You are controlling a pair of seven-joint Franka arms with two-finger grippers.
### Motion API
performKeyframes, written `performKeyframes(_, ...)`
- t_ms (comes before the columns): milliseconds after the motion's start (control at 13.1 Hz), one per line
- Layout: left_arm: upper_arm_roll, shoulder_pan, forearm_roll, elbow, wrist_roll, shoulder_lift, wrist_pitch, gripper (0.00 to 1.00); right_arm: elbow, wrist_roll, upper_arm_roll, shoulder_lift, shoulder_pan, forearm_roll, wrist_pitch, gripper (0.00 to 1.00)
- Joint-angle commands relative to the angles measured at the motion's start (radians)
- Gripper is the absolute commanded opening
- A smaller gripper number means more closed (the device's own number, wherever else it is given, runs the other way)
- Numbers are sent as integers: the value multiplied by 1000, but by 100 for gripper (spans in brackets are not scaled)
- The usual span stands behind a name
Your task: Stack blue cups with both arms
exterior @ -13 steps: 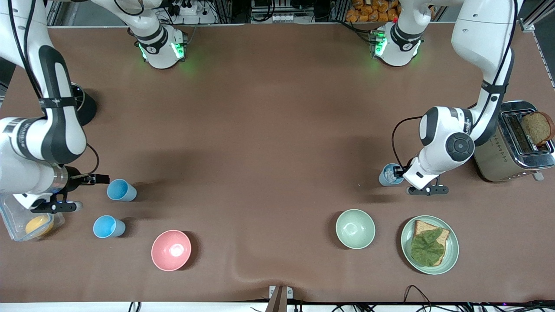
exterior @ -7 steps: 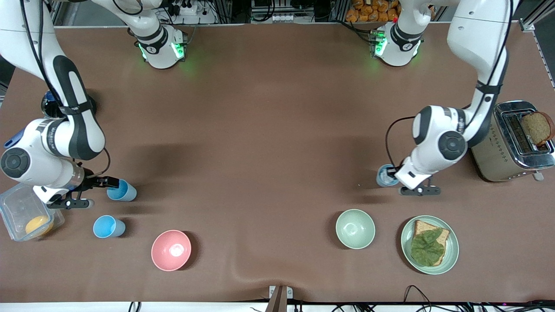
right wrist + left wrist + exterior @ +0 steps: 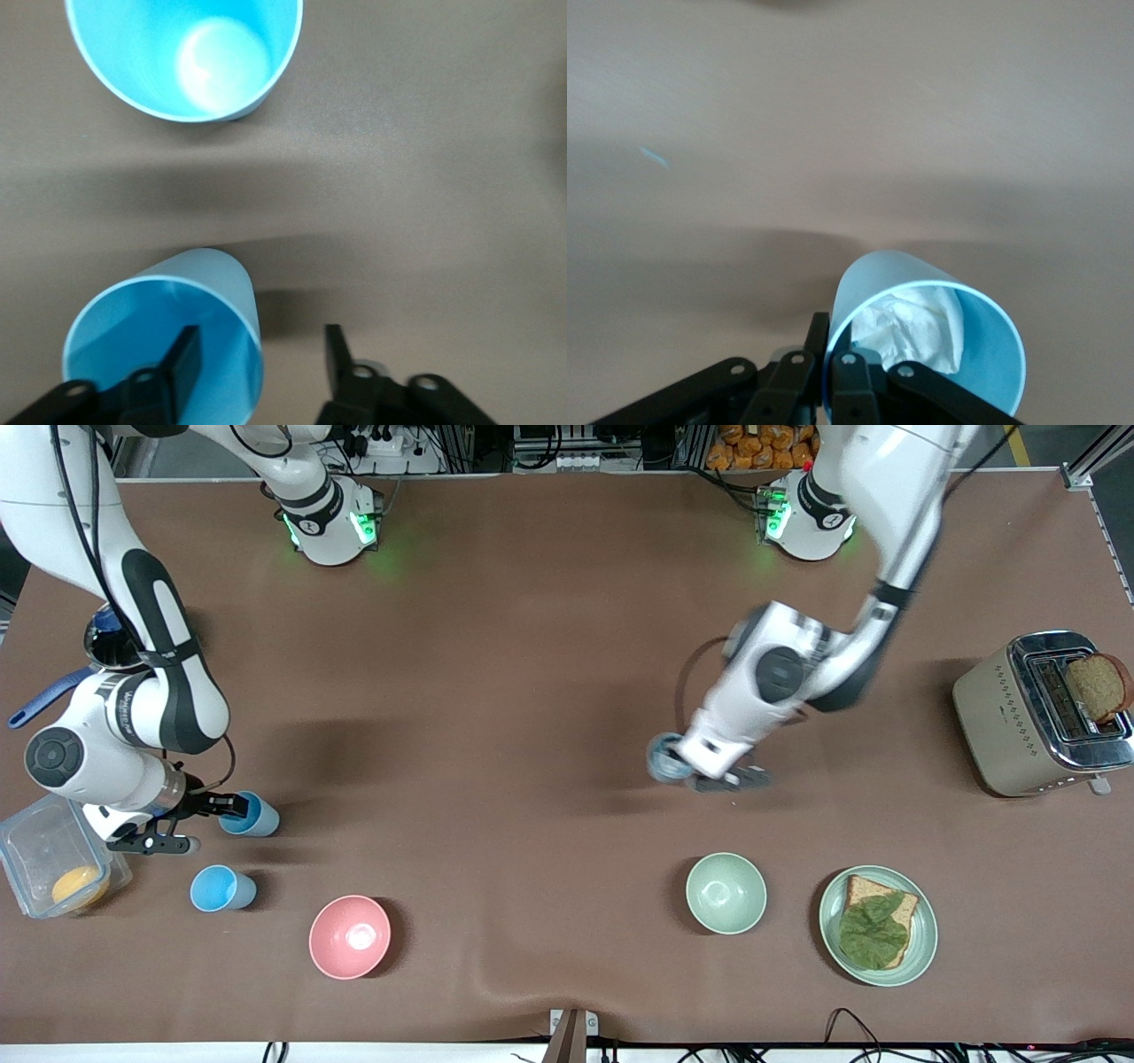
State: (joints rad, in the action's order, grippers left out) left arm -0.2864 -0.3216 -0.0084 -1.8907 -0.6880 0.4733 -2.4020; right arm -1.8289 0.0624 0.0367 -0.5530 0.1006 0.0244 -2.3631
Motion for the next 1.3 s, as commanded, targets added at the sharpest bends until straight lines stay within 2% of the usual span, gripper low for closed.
performKeyframes(0, 10, -120, -2, 97, -146, 80, 7, 0, -48, -32, -6, 1, 5, 0, -74, 0)
performKeyframes(305, 13, -224, 4, 162, -287, 146, 7, 0, -64, -24, -6, 31, 1, 0, -76, 0)
performKeyframes(534, 19, -240, 8, 166, -312, 163, 9, 0, -40, -22, -12, 102, -15, 2, 31, 0)
performKeyframes(610, 19, -237, 7, 168, -315, 159, 9, 17, -15, -30, -12, 119, -28, 0, 95, 0)
performKeyframes(686, 21, -231, 8, 168, -317, 143, 9, 78, 20, -35, -15, 136, -44, -1, 181, 0)
performKeyframes(763, 23, -226, 8, 168, -317, 111, 18, 100, 60, -54, -21, 148, -65, -6, 279, 0)
performKeyframes(915, 47, -215, 8, 185, -327, 27, 100, 100, 92, -129, -24, 183, -123, -58, 372, 0)
performKeyframes(1068, 107, -203, 13, 220, -332, -101, 243, 100, 88, -235, -26, 220, -192, -81, 387, 0)
performKeyframes(1220, 134, -145, 39, 271, -297, -204, 393, 100, 88, -381, -29, 255, -301, -98, 409, 0)
